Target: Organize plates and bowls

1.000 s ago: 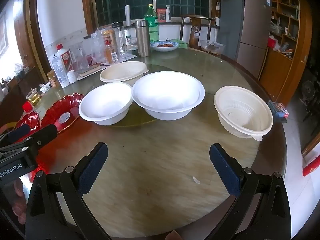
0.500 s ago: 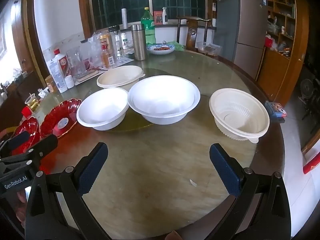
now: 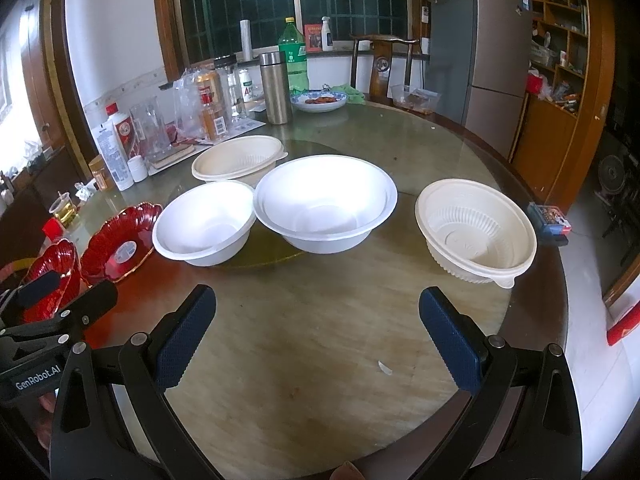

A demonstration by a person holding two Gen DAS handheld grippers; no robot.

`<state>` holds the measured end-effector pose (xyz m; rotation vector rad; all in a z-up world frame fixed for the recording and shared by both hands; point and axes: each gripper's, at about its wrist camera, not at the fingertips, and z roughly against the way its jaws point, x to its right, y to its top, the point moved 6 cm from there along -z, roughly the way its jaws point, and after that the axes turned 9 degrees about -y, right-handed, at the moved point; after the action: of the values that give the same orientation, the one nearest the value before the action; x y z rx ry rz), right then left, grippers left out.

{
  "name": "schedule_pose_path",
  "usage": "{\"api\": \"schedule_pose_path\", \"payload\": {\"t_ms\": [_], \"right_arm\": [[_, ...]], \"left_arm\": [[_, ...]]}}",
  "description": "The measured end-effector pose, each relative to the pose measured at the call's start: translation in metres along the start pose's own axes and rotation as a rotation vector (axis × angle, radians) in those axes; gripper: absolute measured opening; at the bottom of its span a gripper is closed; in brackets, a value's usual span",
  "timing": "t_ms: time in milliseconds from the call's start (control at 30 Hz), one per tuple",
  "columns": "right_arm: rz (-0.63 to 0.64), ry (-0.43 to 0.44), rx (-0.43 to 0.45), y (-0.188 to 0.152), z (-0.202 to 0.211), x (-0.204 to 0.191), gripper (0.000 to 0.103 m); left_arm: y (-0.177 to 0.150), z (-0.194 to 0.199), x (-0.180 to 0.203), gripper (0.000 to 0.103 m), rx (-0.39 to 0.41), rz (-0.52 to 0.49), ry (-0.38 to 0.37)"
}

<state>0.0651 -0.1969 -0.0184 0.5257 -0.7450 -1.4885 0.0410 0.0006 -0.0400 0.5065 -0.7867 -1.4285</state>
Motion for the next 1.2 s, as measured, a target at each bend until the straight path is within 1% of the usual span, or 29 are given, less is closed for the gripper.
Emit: {"api": "schedule_pose_path", "payload": {"t_ms": [1200], "right_arm": [[0.019, -0.003, 0.003, 0.002, 0.004, -0.009, 0.103]], "left_arm": [[-0.002, 0.004, -0.003, 0.103, -0.002, 0.003, 0.002]]}}
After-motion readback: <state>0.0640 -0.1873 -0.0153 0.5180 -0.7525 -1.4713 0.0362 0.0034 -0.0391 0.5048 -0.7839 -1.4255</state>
